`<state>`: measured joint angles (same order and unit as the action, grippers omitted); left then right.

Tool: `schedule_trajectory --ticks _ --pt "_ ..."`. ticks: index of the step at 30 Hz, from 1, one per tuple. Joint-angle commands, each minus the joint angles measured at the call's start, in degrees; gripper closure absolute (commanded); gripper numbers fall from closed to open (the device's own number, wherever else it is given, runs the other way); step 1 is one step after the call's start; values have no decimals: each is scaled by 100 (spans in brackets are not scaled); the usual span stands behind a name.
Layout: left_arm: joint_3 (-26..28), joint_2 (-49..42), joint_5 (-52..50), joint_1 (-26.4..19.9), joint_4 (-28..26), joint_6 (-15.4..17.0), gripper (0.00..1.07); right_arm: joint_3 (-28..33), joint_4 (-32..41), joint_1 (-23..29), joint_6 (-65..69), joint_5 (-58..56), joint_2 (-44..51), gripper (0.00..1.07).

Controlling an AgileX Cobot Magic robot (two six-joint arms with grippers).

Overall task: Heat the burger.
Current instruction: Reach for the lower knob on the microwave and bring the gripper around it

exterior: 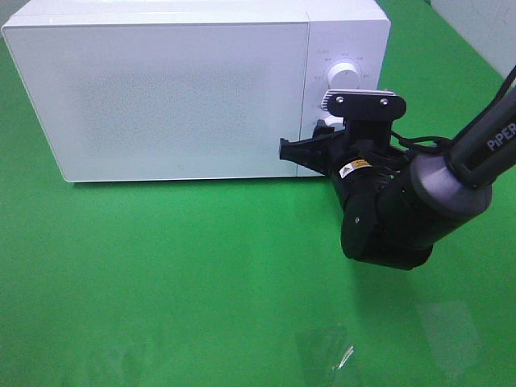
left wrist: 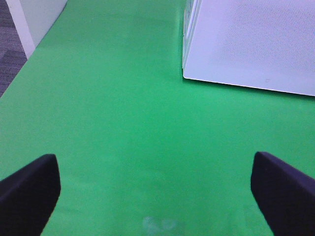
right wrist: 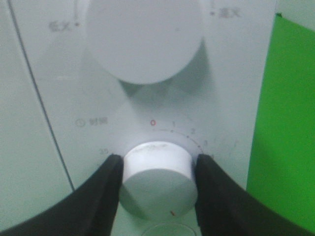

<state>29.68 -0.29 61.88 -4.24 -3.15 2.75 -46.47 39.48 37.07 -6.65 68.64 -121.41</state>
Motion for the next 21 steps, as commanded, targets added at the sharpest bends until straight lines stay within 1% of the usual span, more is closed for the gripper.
schedule_trajectory --ticks 1,2,3,4,5,7,8,9,10,12,15,16,17,19,21 --pt "-6 -92 -97 -11 -34 0 6 -138 -653 -34 997 625 11 107" --pt "-6 -92 -97 -11 -34 0 6 -138 -756 -34 1925 676 11 107" --pt "-6 -92 -97 -11 -34 0 6 -138 -756 -34 1925 676 11 107" --pt "-6 -92 -97 -11 -34 0 6 -138 -785 -34 2601 688 11 107" --pt "-6 -92 -97 -11 -34 0 6 -138 -785 -34 2601 688 11 107" --pt "-6 -92 -97 -11 -34 0 6 -138 -796 -34 4744 722 11 107" --pt "-6 -92 -97 -11 -34 0 6 -138 -796 -34 4744 722 11 107" --pt "-6 -92 -97 -11 -34 0 6 -138 -791 -34 5174 722 11 107" --pt "-6 -92 -97 -11 -34 0 6 -138 -791 -34 5174 722 11 107" --pt "-6 -92 -97 -11 -34 0 6 -138 -779 -34 7019 859 11 107" --pt "-6 -92 -97 -11 -34 0 6 -138 -762 -34 7397 905 11 107" --pt "-6 -92 -97 -11 -34 0 6 -138 -716 -34 7924 1008 11 107" --pt "-6 -92 -97 -11 -34 0 6 -138 -716 -34 7924 1008 11 107" --pt "-6 -92 -97 -11 -34 0 6 -138 -607 -40 8634 1192 11 107" --pt "-6 -92 -97 -11 -34 0 6 -138 -607 -40 8743 1192 11 107"
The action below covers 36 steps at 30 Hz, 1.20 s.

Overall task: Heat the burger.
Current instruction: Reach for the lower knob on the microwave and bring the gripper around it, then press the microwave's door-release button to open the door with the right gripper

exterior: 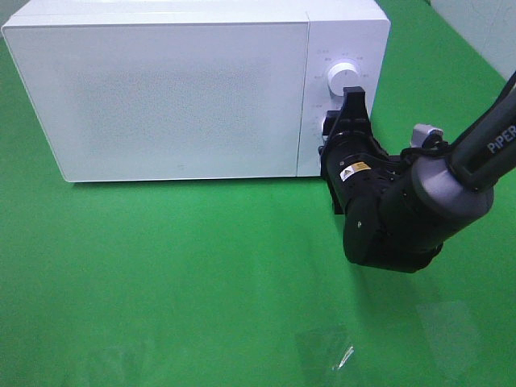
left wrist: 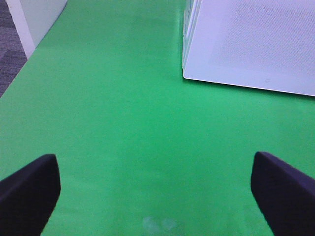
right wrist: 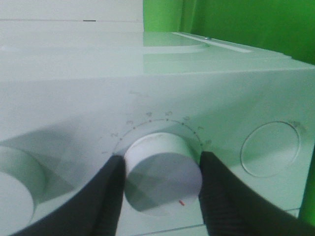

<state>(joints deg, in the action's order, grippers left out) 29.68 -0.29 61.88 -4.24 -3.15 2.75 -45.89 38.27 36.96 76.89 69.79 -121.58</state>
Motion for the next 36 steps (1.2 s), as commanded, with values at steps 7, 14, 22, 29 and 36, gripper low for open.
schedule_trajectory --ticks 7,14,22,29,36 --pt "-6 -92 -97 -11 -34 0 6 -195 -493 -29 74 1077 29 107" --pt "-6 -92 -97 -11 -34 0 6 -195 -315 -29 29 1077 29 98" --pt "-6 -92 -97 -11 -34 0 6 -195 -292 -29 -57 1077 29 74" --pt "-6 -92 -97 -11 -34 0 6 -86 -69 -29 -435 1077 103 47" --pt "-6 -92 -97 -11 -34 0 6 -57 -109 -11 -607 1020 115 40"
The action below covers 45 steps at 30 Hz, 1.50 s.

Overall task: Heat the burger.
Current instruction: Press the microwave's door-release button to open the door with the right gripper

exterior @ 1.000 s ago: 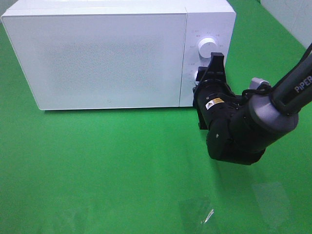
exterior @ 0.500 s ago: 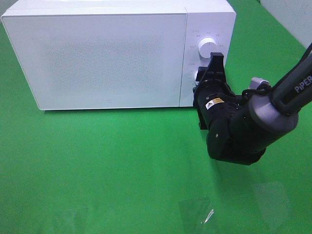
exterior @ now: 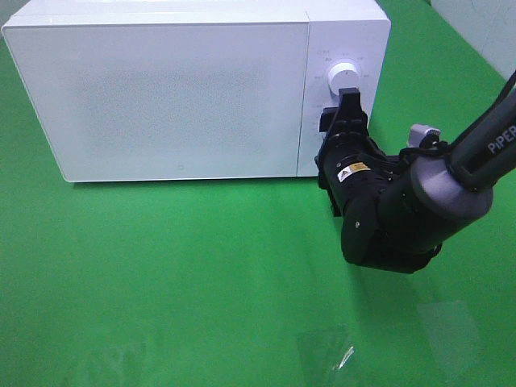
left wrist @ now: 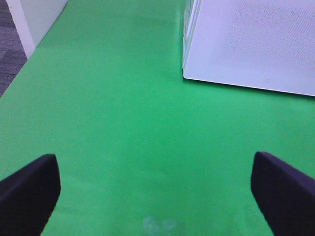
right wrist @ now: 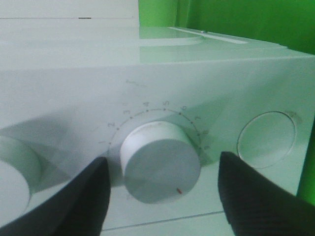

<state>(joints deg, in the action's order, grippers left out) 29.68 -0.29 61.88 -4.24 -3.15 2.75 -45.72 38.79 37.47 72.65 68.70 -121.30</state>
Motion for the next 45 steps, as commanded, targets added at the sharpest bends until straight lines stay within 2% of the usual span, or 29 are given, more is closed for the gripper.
schedule_trajectory --ticks 1,7,11,21,27,29,34,35,38,40,45 --pt "-6 -92 -97 -11 -34 0 6 -74 -201 -57 -241 1129 92 40" --pt "-6 -92 -97 -11 -34 0 6 115 -218 -40 -395 1123 206 40" --pt "-6 -92 -97 -11 -34 0 6 579 -372 63 -745 974 487 40" --pt "-6 -92 -97 -11 -34 0 6 1129 -441 206 -980 963 739 40" --pt "-6 -92 -97 -11 -34 0 6 1421 -544 206 -1639 871 1129 40" --pt "-6 -92 -97 -11 -34 0 6 1564 -625 206 -2343 390 1610 40" --pt "-6 -92 -97 -11 -34 0 6 1564 -728 206 -3174 -315 2097 40" --pt "-6 -92 -97 -11 -34 0 6 1564 -825 201 -3730 -751 2395 40" --pt "-6 -92 -97 -11 -34 0 6 1564 -865 183 -4028 -934 2538 40" --pt "-6 -92 -97 -11 -34 0 6 1564 -1146 40 -5174 -1960 3083 40" --pt "-6 -92 -97 -11 -34 0 6 1564 -1335 -155 -6274 -2962 3592 38"
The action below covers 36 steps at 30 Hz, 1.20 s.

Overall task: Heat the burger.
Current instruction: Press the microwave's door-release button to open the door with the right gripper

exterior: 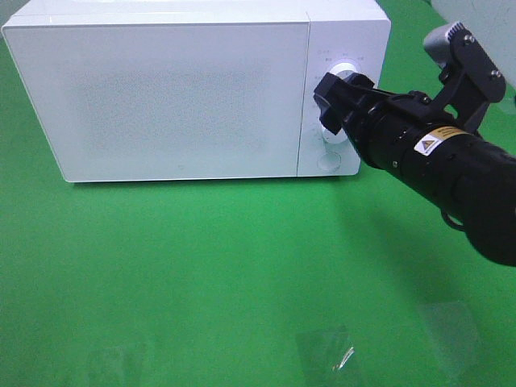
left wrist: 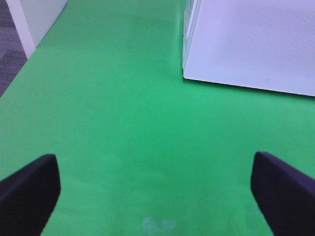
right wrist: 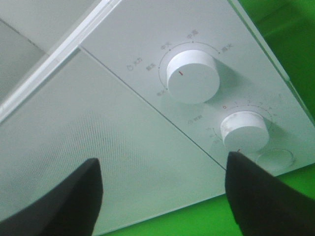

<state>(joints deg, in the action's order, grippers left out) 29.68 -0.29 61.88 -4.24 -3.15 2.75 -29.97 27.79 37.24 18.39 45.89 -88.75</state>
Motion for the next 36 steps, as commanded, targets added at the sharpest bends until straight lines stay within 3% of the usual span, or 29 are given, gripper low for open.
schedule_trajectory --ticks 1,6,13,17,20,23,28,30,36 --pt "-6 -92 -97 -11 -34 0 6 -11 -401 -252 -1306 -1169 590 33" --pt "-6 -92 -97 -11 -34 0 6 -120 -900 -653 -2131 -2739 1232 23" --pt "-6 -92 -97 -11 -34 0 6 -527 -2080 -1054 -2194 -4927 2017 25" --pt "-6 -92 -97 -11 -34 0 6 -1026 -2922 -1123 -2011 -7082 2716 26" --pt "-6 -92 -97 -11 -34 0 6 -1060 -2934 -1123 -2011 -7328 2802 27" --pt "-6 -92 -97 -11 -34 0 6 -1083 -2951 -1123 -2137 -8342 3443 28" --pt "-6 -92 -97 -11 -34 0 6 -1077 -2934 -1123 -2149 -9053 4062 30" --pt "-6 -92 -97 -11 -34 0 6 -1077 -2979 -1123 -2160 -9534 4733 30" --pt "-6 -92 -97 -11 -34 0 6 -1031 -3060 -1123 -2103 -9992 5460 31"
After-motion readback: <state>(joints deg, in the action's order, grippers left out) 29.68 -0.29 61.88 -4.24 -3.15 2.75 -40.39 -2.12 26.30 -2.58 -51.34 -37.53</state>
